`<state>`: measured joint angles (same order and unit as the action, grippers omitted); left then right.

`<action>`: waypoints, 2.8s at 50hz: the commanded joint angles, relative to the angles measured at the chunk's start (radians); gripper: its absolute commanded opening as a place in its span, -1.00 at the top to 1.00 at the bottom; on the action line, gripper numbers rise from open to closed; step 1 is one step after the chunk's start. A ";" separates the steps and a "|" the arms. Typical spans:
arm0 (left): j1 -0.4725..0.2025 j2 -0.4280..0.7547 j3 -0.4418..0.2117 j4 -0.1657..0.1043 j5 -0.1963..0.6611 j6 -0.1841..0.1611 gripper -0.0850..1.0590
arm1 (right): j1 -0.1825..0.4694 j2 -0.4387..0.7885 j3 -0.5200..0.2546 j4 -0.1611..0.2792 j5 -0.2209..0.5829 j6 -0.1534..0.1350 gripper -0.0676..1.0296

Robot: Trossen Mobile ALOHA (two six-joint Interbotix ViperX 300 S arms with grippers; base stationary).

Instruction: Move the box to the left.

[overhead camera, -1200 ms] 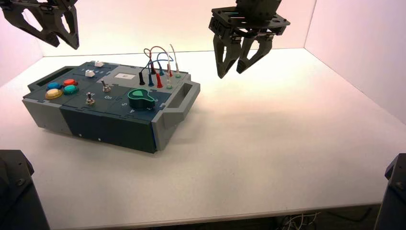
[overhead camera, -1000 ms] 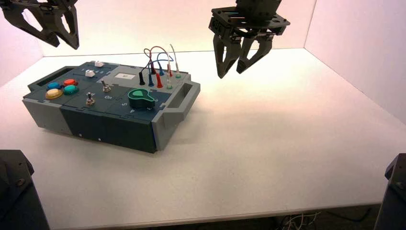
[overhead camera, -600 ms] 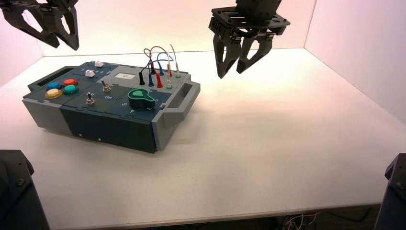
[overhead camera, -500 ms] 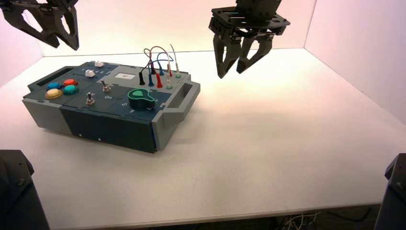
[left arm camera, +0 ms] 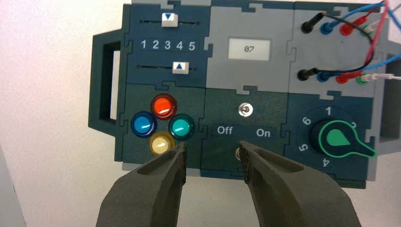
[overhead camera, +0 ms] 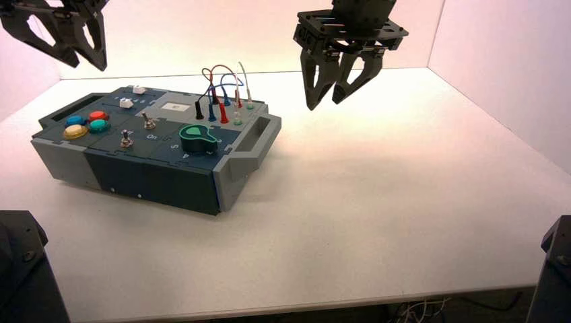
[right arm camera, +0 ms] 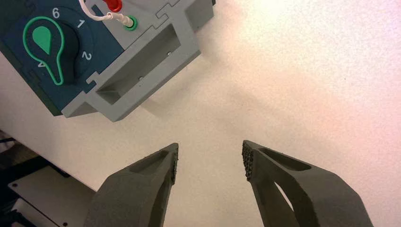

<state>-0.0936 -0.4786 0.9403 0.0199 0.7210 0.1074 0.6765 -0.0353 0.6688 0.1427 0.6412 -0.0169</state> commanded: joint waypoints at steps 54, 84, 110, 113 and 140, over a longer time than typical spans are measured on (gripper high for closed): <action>0.273 0.281 -0.230 0.003 -0.014 0.035 0.90 | 0.021 0.287 -0.258 0.012 0.109 -0.023 0.66; 0.360 0.291 -0.229 0.003 -0.017 0.041 0.90 | 0.109 0.385 -0.425 0.023 0.187 -0.026 0.66; 0.373 0.210 -0.235 0.003 0.000 0.049 0.90 | 0.149 0.434 -0.520 0.080 0.218 -0.044 0.66; 0.387 0.199 -0.235 0.003 0.003 0.049 0.90 | 0.152 0.436 -0.531 0.083 0.222 -0.046 0.66; 0.465 0.147 -0.232 -0.003 0.003 0.049 0.90 | 0.196 0.508 -0.653 0.126 0.282 -0.066 0.66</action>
<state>0.3666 -0.3160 0.7332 0.0199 0.7271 0.1519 0.8759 0.4939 0.0460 0.2608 0.9250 -0.0736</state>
